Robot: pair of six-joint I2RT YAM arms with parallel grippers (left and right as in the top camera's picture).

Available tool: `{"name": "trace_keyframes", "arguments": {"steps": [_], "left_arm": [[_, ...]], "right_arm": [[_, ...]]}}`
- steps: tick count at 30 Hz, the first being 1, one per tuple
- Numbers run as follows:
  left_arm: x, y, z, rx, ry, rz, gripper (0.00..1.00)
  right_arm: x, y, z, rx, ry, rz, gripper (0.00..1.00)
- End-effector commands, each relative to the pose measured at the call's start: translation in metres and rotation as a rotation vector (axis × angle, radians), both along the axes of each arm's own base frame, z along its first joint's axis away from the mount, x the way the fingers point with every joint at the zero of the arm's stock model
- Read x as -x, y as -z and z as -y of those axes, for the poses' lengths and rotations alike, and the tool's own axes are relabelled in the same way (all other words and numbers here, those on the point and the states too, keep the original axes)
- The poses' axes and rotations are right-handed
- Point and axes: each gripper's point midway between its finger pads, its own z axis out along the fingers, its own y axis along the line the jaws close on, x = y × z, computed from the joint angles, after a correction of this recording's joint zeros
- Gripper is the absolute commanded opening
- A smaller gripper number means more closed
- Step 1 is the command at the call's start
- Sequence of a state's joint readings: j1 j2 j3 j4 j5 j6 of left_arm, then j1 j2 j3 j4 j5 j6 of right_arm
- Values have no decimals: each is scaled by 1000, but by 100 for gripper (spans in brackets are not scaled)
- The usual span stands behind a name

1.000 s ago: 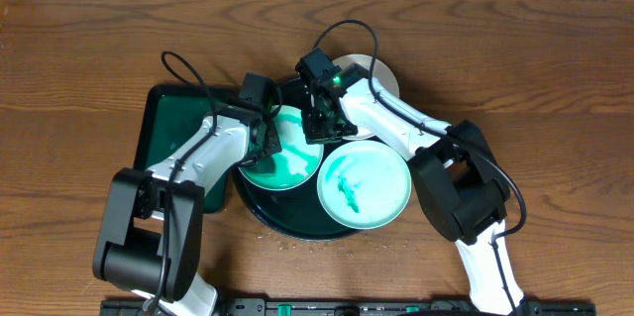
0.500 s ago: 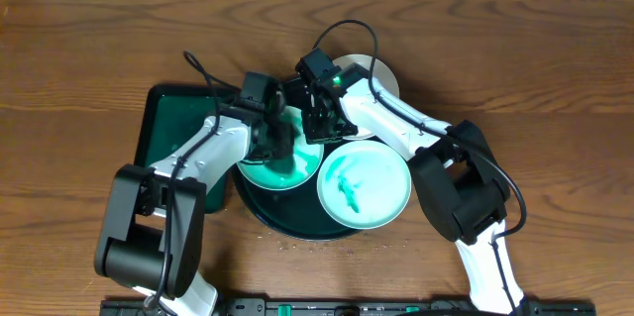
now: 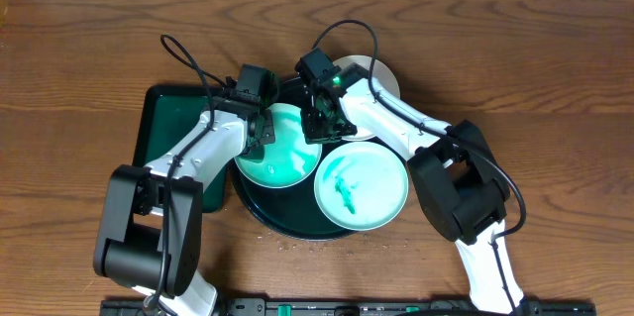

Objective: Clean dirty plates on tray and stack at the side
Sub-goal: 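Scrub the left plate with the sponge in the left gripper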

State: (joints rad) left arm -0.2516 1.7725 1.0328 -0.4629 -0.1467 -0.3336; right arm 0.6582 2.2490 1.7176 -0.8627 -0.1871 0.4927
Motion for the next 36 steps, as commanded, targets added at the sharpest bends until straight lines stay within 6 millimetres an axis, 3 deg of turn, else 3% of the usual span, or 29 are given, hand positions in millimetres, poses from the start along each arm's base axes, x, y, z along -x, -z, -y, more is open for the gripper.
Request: {"name": "trace_keyframes", "arguments": {"steps": [1, 5, 8, 12, 14, 16, 18, 20, 23, 26, 29, 32, 36], "left_arm": [[10, 13, 24, 104, 125, -67, 8], [27, 10, 77, 326, 341, -118, 7], [27, 10, 81, 316, 370, -113, 7], [-3, 8, 44, 121, 292, -7, 7], [-23, 0, 8, -18, 140, 75, 7], [-29, -8, -23, -134, -13, 123, 7], [-23, -5, -27, -139, -22, 95, 7], [-8, 4, -14, -70, 12, 18, 7], [22, 17, 22, 111, 76, -114, 7], [51, 21, 48, 241, 8, -226, 7], [64, 21, 64, 278, 8, -270, 7], [62, 20, 75, 300, 41, -258, 7], [41, 13, 76, 316, 76, -185, 7]], "right_arm": [[4, 11, -2, 0, -10, -25, 1], [4, 11, -2, 1, -11, -26, 1], [5, 11, -2, 2, -12, -27, 1], [5, 11, -3, 2, -12, -28, 1], [5, 11, -3, 2, -19, -26, 1], [6, 11, -2, 3, -19, -27, 1], [6, 12, -2, 4, -20, -28, 1], [5, 11, -2, 3, -19, -26, 1], [5, 11, -3, 0, -19, -23, 1], [5, 11, -3, -2, -19, -29, 1], [6, 11, -3, -7, -18, -33, 1], [6, 11, -3, -10, -19, -35, 1], [6, 11, -3, -9, -18, -38, 1]]}}
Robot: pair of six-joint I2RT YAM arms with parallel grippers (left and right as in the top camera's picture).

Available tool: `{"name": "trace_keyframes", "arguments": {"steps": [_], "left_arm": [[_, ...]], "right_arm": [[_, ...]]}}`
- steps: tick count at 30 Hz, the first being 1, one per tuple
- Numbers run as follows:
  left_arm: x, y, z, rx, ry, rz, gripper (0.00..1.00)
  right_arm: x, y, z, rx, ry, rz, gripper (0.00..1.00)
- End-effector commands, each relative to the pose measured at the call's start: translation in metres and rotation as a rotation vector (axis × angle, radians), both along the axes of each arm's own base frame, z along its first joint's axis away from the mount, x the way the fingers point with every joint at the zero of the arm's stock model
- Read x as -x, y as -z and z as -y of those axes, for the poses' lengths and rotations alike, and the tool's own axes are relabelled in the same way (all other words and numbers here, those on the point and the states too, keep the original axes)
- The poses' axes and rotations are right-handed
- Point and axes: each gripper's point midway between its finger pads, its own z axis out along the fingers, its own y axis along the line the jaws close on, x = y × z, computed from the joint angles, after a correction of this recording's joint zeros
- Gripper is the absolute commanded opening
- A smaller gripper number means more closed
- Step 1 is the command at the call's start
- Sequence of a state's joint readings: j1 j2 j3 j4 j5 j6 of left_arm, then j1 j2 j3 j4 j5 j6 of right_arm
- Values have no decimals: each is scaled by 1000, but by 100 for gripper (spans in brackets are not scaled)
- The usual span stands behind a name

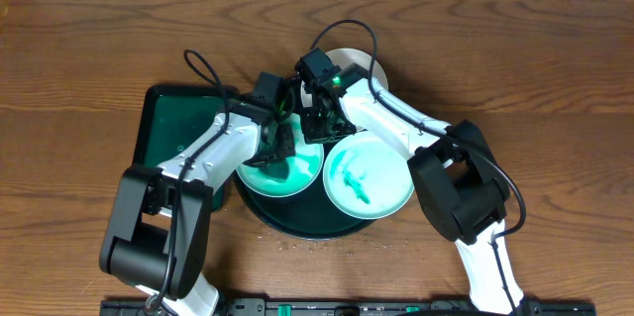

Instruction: Clean dirty plates on tray and stack at the side

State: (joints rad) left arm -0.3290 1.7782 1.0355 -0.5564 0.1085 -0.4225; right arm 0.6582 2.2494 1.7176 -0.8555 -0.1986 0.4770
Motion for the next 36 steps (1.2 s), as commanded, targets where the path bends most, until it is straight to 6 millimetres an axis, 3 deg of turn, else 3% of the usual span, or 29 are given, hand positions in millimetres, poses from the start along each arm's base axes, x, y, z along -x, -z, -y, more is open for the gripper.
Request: {"name": "trace_keyframes", "arguments": {"steps": [1, 4, 9, 13, 16, 17, 20, 27, 33, 36], "left_arm": [[-7, 0, 13, 91, 23, 6, 7], [-32, -13, 7, 102, 11, 78, 7], [-65, -51, -40, 81, -115, 123, 8], [-65, -112, -95, 71, -256, 117, 7], [-54, -147, -121, 58, -277, 161, 7], [-51, -161, -134, 57, -310, 198, 7], [-49, -175, -151, 43, -321, 249, 7], [-46, -177, -175, 30, -370, 258, 7], [-42, -172, -182, 24, -391, 245, 7], [-41, -168, -182, 22, -392, 235, 7]], "right_arm": [[7, 11, 0, 4, -2, -42, 1], [7, 11, -1, 0, -2, -45, 1], [8, 11, 0, 3, -18, -45, 1], [11, 11, -3, -10, -39, -51, 1], [11, 1, -8, -43, -99, -30, 1], [8, -9, -9, -53, -130, 0, 1], [-2, -38, -8, -42, -157, 105, 1], [-22, -117, 13, 228, -165, 496, 1], [-8, -196, 16, 696, -172, 961, 1], [5, -219, 10, 791, -160, 1081, 1]]}}
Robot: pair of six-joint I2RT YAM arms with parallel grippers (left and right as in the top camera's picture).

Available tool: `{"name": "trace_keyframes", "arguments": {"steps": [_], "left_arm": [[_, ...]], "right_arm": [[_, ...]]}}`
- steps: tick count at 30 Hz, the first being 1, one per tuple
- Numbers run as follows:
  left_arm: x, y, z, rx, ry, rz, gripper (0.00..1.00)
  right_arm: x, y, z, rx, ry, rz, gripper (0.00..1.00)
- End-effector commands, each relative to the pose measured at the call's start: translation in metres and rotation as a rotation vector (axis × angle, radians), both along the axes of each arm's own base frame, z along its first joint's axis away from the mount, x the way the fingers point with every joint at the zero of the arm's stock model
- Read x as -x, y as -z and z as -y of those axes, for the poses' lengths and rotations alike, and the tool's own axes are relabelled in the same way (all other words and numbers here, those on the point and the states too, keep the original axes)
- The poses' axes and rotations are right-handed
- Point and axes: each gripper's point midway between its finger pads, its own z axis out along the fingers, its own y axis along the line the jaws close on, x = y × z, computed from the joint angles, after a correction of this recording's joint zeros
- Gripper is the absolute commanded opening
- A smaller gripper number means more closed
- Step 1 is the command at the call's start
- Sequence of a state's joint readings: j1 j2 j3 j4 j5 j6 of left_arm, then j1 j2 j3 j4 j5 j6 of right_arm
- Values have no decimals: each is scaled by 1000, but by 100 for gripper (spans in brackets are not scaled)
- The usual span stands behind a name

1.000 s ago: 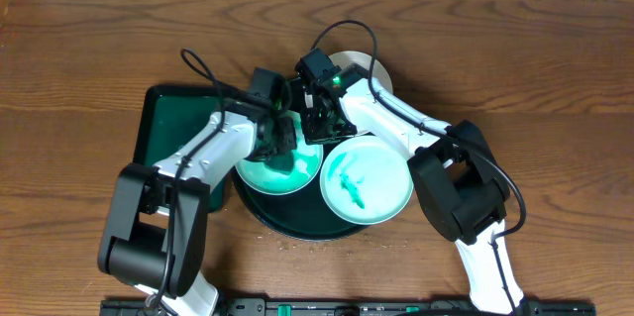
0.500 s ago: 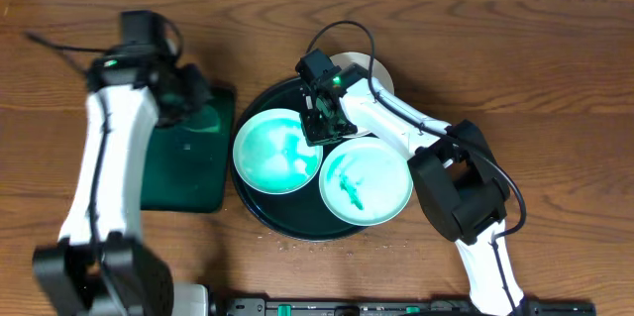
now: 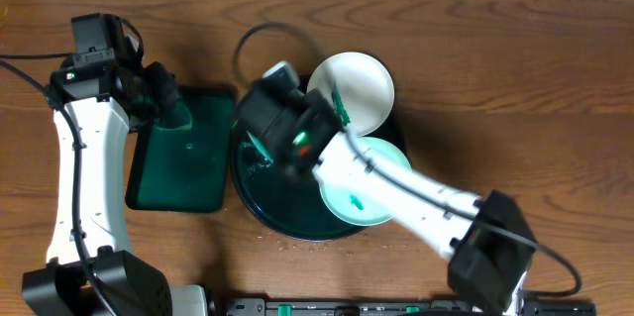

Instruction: Clean dirty plates on tray and stack at the side

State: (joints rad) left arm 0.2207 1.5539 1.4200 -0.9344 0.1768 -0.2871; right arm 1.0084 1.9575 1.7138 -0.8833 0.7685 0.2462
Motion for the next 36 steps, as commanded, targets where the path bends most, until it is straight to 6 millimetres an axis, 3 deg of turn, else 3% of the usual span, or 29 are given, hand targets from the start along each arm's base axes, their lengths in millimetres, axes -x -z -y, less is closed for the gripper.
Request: {"name": "trace_keyframes", "arguments": {"steps": [1, 9, 13, 17, 19, 23, 29, 31, 34, 36], "left_arm": [[1, 4, -3, -15, 4, -11, 7], [-1, 5, -4, -15, 3, -9, 7], [-2, 4, -4, -16, 3, -6, 7], [-2, 4, -4, -16, 4, -6, 8], [-2, 4, -4, -15, 3, -6, 7], [0, 7, -3, -13, 4, -16, 7], [1, 8, -3, -12, 3, -19, 7], [1, 8, -3, -12, 3, -19, 7], [1, 8, -3, -6, -10, -22, 8], [1, 8, -3, -5, -10, -23, 7]], "right_arm": [[1, -52, 15, 188, 89, 303, 1], [14, -76, 12, 255, 111, 438, 1], [15, -74, 10, 248, 102, 426, 1], [18, -45, 0, 193, 25, 271, 1], [22, -18, -12, 100, -41, 104, 1], [25, 4, -20, -48, -98, -104, 1], [9, 14, -9, -300, -43, -312, 1], [-1, 25, 2, -418, 66, -393, 1], [-9, 56, 14, -478, 171, -502, 1], [2, 80, 10, -482, 172, -611, 1]]}}
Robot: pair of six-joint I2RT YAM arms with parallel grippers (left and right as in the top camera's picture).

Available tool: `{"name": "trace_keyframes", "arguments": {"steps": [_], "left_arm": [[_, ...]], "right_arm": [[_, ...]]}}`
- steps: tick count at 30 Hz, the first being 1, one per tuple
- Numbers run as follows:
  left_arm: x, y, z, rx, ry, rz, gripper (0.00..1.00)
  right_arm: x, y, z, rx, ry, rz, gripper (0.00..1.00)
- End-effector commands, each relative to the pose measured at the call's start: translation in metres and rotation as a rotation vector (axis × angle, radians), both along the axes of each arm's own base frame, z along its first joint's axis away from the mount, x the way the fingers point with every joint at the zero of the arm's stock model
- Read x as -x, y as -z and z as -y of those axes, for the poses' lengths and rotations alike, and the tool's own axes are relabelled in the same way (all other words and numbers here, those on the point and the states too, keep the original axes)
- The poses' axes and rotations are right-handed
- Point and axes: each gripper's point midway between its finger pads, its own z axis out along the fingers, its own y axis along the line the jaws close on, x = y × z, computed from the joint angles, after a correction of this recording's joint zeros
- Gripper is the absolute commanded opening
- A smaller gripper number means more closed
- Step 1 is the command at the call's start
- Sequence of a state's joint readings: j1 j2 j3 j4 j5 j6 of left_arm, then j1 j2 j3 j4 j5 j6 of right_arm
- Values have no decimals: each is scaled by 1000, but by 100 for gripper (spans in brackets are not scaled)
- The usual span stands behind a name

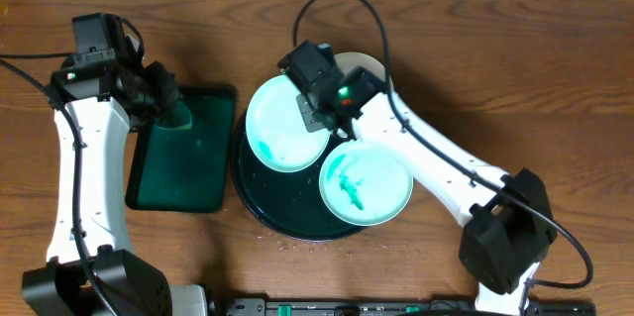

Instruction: Clean dirty plates on tray and stack at the side

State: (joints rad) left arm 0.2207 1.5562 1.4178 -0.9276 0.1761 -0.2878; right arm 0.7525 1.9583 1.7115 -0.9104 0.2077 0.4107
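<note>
A pale green plate (280, 128) lies at the upper left of the round dark tray (282, 219), its face nearly free of smears. My right gripper (315, 113) is shut on that plate's right rim. A second plate (365, 185) with a green smear in its middle sits on the tray's right side. A white plate (374, 64) lies behind the tray, mostly hidden under my right arm. My left gripper (163, 98) is far to the left, over the back edge of the green rectangular tray (188, 172), shut on a green sponge (176, 115).
The wooden table (515, 58) stretches out to the right and behind the trays. A few small crumbs (287, 247) lie in front of the round tray. Cables loop above both arms.
My right arm, then blurred over the round tray's left side, now stands still with its gripper on the rim of the pale green plate. The left arm has not moved.
At first both grippers were at the green-smeared plate on the round tray's left, the left one pressed on its face. Then the left arm had withdrawn to the green rectangular tray. Now the plate looks nearly free of smears and the right gripper holds its rim.
</note>
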Motion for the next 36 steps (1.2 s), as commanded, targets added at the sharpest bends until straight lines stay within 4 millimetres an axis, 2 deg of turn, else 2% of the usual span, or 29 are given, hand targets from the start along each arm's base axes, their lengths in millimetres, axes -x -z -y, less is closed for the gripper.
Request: {"name": "trace_keyframes", "arguments": {"steps": [1, 3, 7, 9, 11, 13, 16, 20, 25, 28, 34, 36], "left_arm": [[2, 8, -3, -3, -12, -24, 7], [1, 7, -3, 3, -28, -21, 7], [1, 7, -3, 3, -28, -20, 7], [1, 7, -3, 3, -29, -20, 7], [1, 7, -3, 4, -29, -20, 8], [1, 7, -3, 4, -29, -20, 7], [1, 7, -3, 4, -28, -20, 7], [1, 7, -3, 4, -29, -21, 7], [2, 8, -3, 4, -29, -24, 7], [2, 8, -3, 4, -28, -24, 7], [3, 9, -2, 5, -28, -29, 7], [3, 9, -2, 6, -28, -32, 7]], "right_arm": [[29, 44, -22, -108, -11, -239, 1], [42, 64, -31, -127, -34, -331, 1], [54, 87, -29, -77, -35, -397, 1], [57, 89, -29, -69, -50, -406, 13], [53, 85, -34, -68, -121, -374, 37], [45, 82, -35, -66, -214, -340, 44], [34, 81, -38, -61, -382, -283, 48], [16, 82, -40, -38, -426, -202, 48], [12, 87, -42, -19, -507, -176, 49], [10, 93, -56, -36, -631, -145, 49], [-11, 102, -79, -41, -698, -107, 43], [-12, 112, -83, -34, -718, -147, 42]]}}
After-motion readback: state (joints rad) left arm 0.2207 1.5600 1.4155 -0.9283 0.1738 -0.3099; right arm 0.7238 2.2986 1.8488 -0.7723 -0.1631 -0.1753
